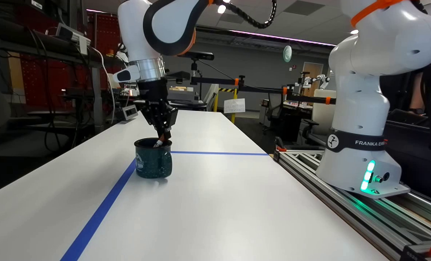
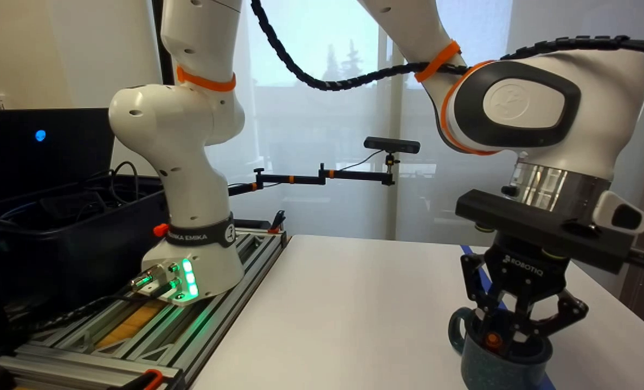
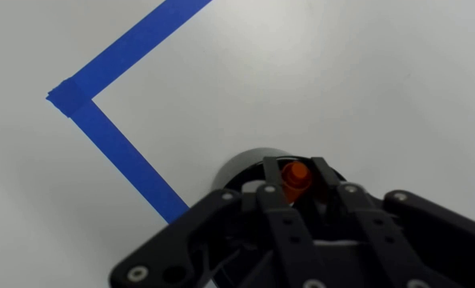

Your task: Remove the red marker from the green mug.

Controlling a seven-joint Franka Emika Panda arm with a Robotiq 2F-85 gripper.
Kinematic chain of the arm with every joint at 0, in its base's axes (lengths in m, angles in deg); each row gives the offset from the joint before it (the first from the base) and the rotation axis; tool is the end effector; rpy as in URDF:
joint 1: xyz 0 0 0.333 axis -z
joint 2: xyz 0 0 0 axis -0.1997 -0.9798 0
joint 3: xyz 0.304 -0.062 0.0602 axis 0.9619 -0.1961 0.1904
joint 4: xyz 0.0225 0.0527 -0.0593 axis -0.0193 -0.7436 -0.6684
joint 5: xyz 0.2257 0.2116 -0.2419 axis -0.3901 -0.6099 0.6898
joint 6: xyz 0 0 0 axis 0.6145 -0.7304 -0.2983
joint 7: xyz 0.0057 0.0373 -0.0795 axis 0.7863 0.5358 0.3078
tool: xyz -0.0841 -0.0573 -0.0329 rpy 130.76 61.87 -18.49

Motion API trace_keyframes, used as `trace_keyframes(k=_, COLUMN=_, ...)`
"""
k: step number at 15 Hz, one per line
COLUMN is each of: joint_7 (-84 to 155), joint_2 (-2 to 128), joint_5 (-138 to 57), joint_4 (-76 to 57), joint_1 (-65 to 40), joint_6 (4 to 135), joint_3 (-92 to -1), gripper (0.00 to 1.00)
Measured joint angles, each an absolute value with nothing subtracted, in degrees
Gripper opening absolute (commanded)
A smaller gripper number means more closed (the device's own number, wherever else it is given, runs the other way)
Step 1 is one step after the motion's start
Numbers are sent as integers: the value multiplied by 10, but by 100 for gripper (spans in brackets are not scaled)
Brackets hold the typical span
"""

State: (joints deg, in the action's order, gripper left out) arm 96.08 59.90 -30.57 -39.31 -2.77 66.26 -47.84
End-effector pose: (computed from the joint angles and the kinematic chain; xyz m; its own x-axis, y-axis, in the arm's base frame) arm 0.5377 -0.1359 0.2371 0.6013 0.7625 -0.2388 0.7743 -0.6298 -0.0616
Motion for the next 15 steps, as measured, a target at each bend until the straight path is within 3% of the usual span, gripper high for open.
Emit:
trace_keyframes(k=2, joint_7=961, joint_2=601, joint_5=-306, joint_4=-392, joint_1=-28, joint_6=663, joint_3=-478, gripper=5)
trace_keyframes(k=15, joint_7=960, joint_2=721, joint_5=-306, joint_4=-395, joint_1=-43, joint_6=633, joint_3=-461, gripper=5)
